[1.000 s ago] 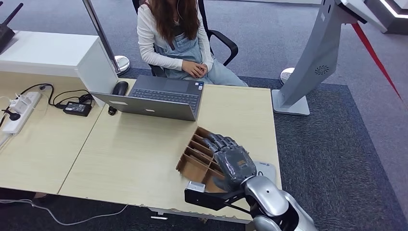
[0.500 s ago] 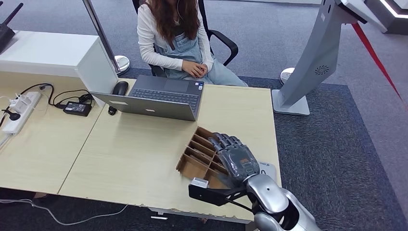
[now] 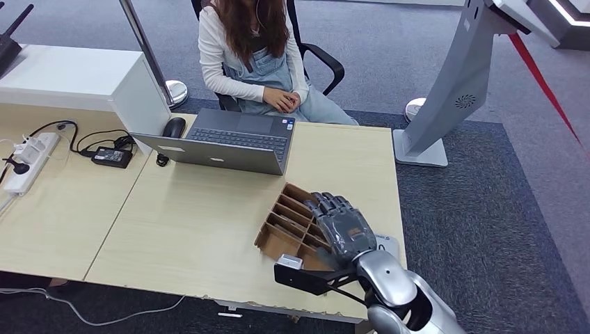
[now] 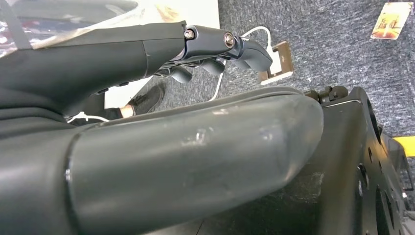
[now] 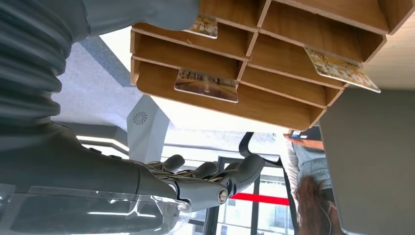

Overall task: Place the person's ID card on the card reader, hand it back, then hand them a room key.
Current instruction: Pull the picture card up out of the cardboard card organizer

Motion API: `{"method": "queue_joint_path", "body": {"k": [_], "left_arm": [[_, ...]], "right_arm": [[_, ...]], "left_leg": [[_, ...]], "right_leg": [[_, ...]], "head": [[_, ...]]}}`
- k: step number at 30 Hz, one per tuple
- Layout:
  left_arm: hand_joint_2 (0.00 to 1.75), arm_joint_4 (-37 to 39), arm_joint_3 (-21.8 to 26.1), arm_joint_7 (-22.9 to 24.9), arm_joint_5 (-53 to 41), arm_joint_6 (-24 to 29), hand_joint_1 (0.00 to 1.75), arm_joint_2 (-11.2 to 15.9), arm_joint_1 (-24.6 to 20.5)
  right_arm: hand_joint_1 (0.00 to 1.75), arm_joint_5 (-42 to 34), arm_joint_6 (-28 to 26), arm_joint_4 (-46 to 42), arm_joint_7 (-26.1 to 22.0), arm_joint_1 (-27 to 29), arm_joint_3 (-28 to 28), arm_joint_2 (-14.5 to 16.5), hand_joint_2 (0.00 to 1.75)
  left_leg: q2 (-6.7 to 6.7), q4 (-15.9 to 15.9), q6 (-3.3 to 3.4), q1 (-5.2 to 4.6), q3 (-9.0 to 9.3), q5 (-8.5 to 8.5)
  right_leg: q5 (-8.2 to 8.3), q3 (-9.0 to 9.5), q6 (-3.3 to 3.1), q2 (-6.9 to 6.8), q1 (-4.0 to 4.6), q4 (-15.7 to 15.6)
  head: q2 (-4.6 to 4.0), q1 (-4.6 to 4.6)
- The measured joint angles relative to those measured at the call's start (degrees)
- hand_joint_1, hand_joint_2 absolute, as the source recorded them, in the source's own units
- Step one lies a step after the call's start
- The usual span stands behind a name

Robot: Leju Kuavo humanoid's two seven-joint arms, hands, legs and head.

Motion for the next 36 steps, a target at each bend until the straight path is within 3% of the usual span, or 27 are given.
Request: {"method": "queue_joint_path", "body": {"k": [8,15,21,28,36], "left_arm": [[0.0,0.0,0.0,0.0,-0.5,0.2,0.0,0.0,0.0],[0.0,0.0,-0.1,-0.7,-0.9,0.5,0.0,0.0,0.0],[0.0,0.0,0.0,-0.6,-1.1,0.5,0.0,0.0,0.0],[0.0,0.0,0.0,-0.5,-1.4,0.5,0.0,0.0,0.0],[0.0,0.0,0.0,-0.5,-1.5,0.5,0.0,0.0,0.0]], "right_arm": [[0.44,-0.7,0.6,-0.1,0.0,-0.8,-0.3,0.0,1.75],[0.14,-6.1,1.5,-3.1,0.9,-3.9,-1.8,-1.2,1.75],[0.13,-7.2,-0.5,-6.0,1.9,-6.6,-3.8,-2.1,1.75],[0.36,-6.8,-2.1,-7.0,1.4,-6.8,-4.2,-1.8,1.75],[0.2,-5.4,-2.0,-6.5,0.3,-6.9,-3.3,-0.5,1.75]], "left_leg": [[0.0,0.0,0.0,0.0,0.0,0.0],[0.01,0.0,0.0,0.0,0.0,0.0],[0.0,0.0,0.0,0.0,0.0,0.0],[0.0,0.0,0.0,0.0,0.0,0.0],[0.0,0.0,0.0,0.0,0.0,0.0]], "right_leg": [[0.0,0.0,0.0,0.0,0.0,0.0],[0.01,-0.01,0.0,0.0,0.0,0.0],[0.01,0.0,0.0,0.0,-0.01,0.0],[0.0,0.0,0.0,0.0,0.0,0.0],[0.0,0.0,0.0,0.0,0.01,0.0]], "head": [[0.0,0.0],[0.0,0.0],[0.0,0.0],[0.0,0.0],[0.0,0.0]]}}
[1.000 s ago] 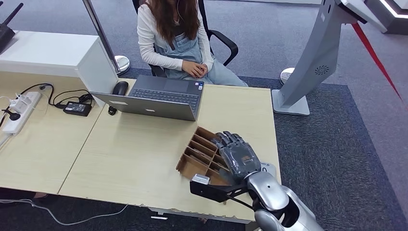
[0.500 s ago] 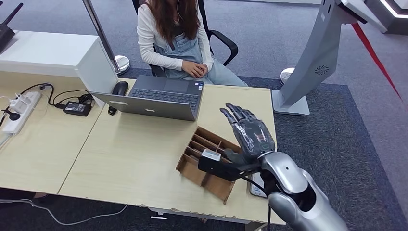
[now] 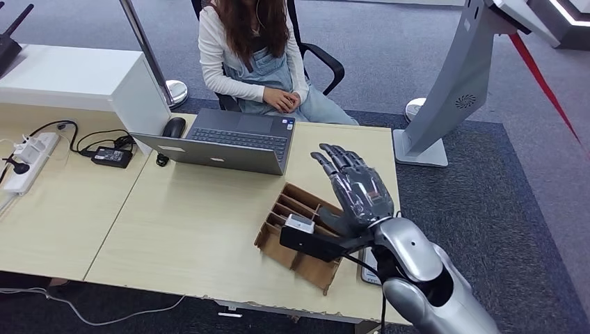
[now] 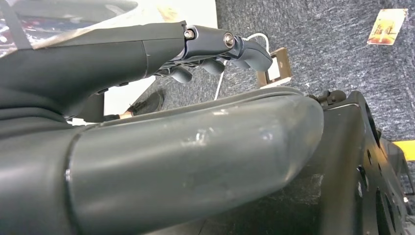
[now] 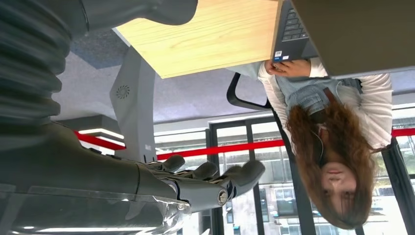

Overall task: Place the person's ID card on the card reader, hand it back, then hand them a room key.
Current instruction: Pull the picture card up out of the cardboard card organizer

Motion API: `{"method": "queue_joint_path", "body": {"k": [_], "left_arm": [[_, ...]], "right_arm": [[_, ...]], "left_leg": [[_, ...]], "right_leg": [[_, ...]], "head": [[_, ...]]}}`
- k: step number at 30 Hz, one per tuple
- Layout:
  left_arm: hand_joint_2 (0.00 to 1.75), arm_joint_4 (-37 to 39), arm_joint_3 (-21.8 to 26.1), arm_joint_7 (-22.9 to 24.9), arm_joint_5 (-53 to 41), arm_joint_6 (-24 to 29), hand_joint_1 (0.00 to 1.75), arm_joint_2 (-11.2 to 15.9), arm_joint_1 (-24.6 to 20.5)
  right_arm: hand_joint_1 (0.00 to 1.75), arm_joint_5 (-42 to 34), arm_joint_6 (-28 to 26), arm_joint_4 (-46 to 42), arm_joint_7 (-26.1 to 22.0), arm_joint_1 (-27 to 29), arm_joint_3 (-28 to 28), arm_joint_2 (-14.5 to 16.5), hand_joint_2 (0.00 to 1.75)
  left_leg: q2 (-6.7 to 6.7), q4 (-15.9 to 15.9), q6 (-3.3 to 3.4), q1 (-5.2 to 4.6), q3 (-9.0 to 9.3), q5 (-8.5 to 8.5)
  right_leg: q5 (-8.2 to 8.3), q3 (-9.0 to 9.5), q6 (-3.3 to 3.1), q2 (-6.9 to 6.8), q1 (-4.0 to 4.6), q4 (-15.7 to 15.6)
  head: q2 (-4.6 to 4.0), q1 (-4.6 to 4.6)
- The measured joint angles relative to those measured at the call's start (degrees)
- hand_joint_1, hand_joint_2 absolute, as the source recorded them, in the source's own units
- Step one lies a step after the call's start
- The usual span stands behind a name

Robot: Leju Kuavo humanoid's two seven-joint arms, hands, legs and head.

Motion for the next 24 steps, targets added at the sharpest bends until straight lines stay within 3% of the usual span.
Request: {"method": "queue_joint_path", "body": {"k": [6,11,16,24], "left_arm": [[0.0,0.0,0.0,-0.5,0.0,0.1,0.0,0.0,0.0],[0.0,0.0,0.0,-2.0,-0.3,0.7,0.0,0.0,0.0],[0.0,0.0,0.0,-2.1,-0.5,0.4,0.0,0.0,0.0],[0.0,0.0,0.0,-1.9,-1.1,-0.2,0.0,0.0,0.0]], "right_arm": [[0.0,-1.5,3.0,0.7,-2.0,-0.6,0.6,-0.1,1.75],[0.01,-13.4,7.5,1.3,-7.1,-2.7,1.4,-3.3,1.75],[0.02,-18.0,7.4,2.1,-7.1,-4.5,1.9,-6.4,1.75],[0.05,-18.4,7.5,3.1,-4.8,-5.5,2.6,-9.1,1.75]], "left_leg": [[0.0,0.0,0.0,-0.03,-0.01,0.0],[-0.03,0.0,0.0,-0.04,-0.01,0.0],[-0.03,0.0,0.01,-0.05,-0.01,0.0],[-0.02,0.0,0.01,-0.04,-0.01,0.0]], "right_leg": [[0.0,-0.01,0.0,0.0,-0.01,0.0],[0.01,0.0,0.02,-0.02,-0.01,0.0],[0.04,-0.01,0.06,-0.01,-0.04,0.0],[0.04,-0.01,0.06,-0.01,-0.04,0.0]], "head": [[0.0,0.0],[0.01,0.0],[0.0,0.0],[0.0,0.0]]}}
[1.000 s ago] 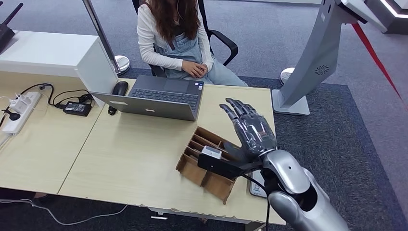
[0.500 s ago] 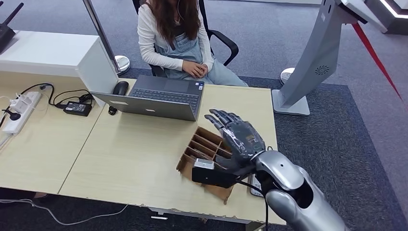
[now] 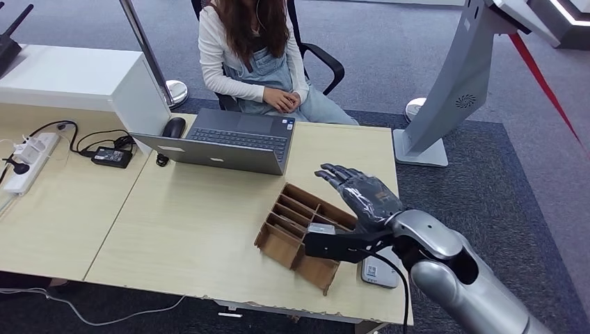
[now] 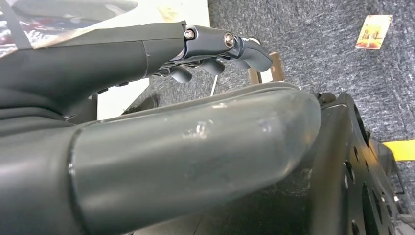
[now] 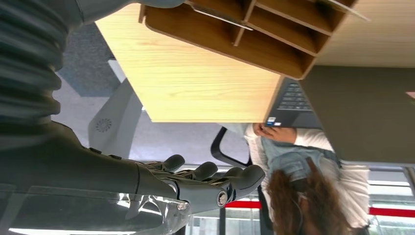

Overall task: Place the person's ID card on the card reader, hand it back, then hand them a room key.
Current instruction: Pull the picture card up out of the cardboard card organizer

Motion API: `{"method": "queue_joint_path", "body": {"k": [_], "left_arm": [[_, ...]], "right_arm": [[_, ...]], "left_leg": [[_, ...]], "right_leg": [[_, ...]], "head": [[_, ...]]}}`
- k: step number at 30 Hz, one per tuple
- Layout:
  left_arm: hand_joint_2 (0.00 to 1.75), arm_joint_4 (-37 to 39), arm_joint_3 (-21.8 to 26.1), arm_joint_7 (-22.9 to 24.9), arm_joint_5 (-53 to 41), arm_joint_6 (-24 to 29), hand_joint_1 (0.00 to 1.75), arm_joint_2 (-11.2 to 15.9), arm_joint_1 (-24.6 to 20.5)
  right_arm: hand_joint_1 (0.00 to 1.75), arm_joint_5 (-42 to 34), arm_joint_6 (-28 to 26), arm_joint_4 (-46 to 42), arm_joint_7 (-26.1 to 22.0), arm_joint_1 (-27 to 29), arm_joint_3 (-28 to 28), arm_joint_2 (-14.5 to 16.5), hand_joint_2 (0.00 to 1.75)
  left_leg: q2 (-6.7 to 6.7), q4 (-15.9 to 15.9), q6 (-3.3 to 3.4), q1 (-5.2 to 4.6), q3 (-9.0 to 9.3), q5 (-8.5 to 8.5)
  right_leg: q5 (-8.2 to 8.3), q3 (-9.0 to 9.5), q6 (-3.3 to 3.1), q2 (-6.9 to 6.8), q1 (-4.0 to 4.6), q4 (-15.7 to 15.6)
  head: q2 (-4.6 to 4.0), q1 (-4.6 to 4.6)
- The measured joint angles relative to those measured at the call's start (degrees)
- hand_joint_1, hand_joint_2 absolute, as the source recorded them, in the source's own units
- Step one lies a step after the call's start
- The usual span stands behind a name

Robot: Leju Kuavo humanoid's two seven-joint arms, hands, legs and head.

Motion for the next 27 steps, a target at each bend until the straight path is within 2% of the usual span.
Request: {"method": "queue_joint_path", "body": {"k": [9,18,24,27], "left_arm": [[0.0,0.0,0.0,0.7,-0.3,-0.4,0.0,0.0,0.0],[0.0,0.0,0.0,1.9,-1.0,-1.0,0.0,0.0,-0.1],[0.0,0.0,0.0,1.9,-1.2,-1.0,0.0,0.0,-0.1],[0.0,0.0,0.0,1.9,-1.2,-1.0,0.0,0.0,0.0]], "right_arm": [[0.08,5.3,-1.5,1.4,2.7,0.1,1.0,-0.3,1.75],[0.01,9.8,-10.7,3.0,3.3,2.2,-1.5,2.4,1.75],[0.14,10.7,-11.4,3.4,3.2,3.5,-2.9,3.8,1.75],[0.34,11.3,-11.1,3.4,3.2,4.0,-3.5,4.4,1.75]], "left_leg": [[0.0,0.0,0.0,0.01,0.0,0.0],[0.0,0.0,0.0,0.01,0.0,0.0],[0.01,0.0,0.0,0.01,0.0,0.0],[0.01,0.0,0.0,0.01,0.0,0.0]], "right_leg": [[0.0,0.0,0.0,0.0,0.01,0.0],[0.0,0.0,0.0,0.0,0.02,0.0],[0.0,0.0,0.0,0.0,0.02,0.0],[0.0,0.0,0.0,0.0,0.02,0.0]], "head": [[0.0,0.0],[0.0,0.0],[0.0,0.0],[0.0,0.0]]}}
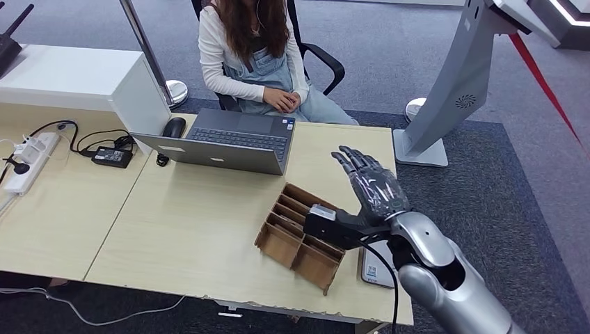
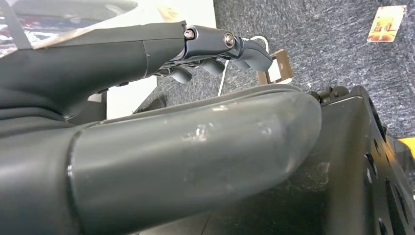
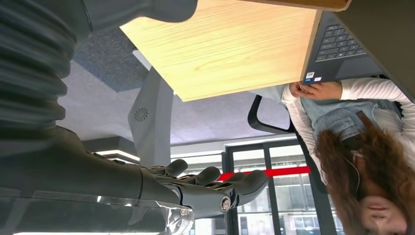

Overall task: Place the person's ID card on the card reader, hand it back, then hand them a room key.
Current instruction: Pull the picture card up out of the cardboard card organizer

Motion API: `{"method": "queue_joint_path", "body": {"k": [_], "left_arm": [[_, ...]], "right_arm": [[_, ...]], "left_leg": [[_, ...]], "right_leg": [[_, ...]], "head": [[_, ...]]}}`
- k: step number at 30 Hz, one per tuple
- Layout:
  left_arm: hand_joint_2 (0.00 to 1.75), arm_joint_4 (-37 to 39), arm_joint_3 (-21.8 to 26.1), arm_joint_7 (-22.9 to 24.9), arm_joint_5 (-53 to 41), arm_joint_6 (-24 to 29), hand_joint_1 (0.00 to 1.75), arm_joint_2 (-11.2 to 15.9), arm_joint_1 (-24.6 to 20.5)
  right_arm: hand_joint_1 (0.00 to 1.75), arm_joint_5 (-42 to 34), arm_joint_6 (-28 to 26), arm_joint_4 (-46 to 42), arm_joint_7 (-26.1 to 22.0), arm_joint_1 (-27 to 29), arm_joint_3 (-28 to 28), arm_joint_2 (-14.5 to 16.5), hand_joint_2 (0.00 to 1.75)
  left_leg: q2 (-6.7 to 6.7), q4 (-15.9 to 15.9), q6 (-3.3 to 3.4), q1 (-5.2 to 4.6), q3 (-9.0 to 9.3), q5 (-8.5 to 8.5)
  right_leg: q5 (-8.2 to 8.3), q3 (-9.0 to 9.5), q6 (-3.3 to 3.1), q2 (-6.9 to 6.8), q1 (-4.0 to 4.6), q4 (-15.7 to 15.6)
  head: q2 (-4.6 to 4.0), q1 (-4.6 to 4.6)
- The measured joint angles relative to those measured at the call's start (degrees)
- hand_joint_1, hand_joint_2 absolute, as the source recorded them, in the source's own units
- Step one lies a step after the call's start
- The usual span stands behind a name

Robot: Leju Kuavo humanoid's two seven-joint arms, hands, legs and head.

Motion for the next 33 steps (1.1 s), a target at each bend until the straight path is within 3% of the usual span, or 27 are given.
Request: {"method": "queue_joint_path", "body": {"k": [5,15,24,33], "left_arm": [[0.0,0.0,0.0,0.0,-0.2,0.1,0.0,0.0,0.0],[0.0,0.0,0.1,0.1,-0.5,0.1,0.0,0.0,0.0],[0.0,0.0,0.1,0.5,-0.6,0.1,0.0,0.0,0.0],[0.0,0.0,0.1,1.2,-0.6,0.1,0.0,0.0,0.0]], "right_arm": [[0.74,-2.5,2.6,-0.6,-0.8,1.1,-0.2,0.5,1.75],[0.44,-8.7,5.1,-2.6,0.4,1.8,-0.6,-0.3,1.75],[0.43,-8.9,5.2,-4.2,1.4,3.0,-1.4,-1.6,1.75],[0.52,-9.4,4.8,-4.8,1.4,5.8,-1.7,-2.5,1.75]], "left_leg": [[0.0,0.0,0.0,0.0,0.0,0.0],[0.01,0.0,0.0,0.0,0.01,0.0],[0.0,0.0,0.0,0.0,0.01,0.0],[0.01,0.0,0.01,0.0,0.0,-0.01]], "right_leg": [[0.0,-0.01,0.0,0.0,0.0,0.0],[0.0,-0.01,0.0,0.0,-0.01,0.0],[0.0,-0.01,0.0,0.0,-0.02,0.0],[0.0,-0.02,0.0,0.0,-0.02,0.0]], "head": [[0.0,0.0],[0.0,0.0],[0.0,0.0],[0.0,0.0]]}}
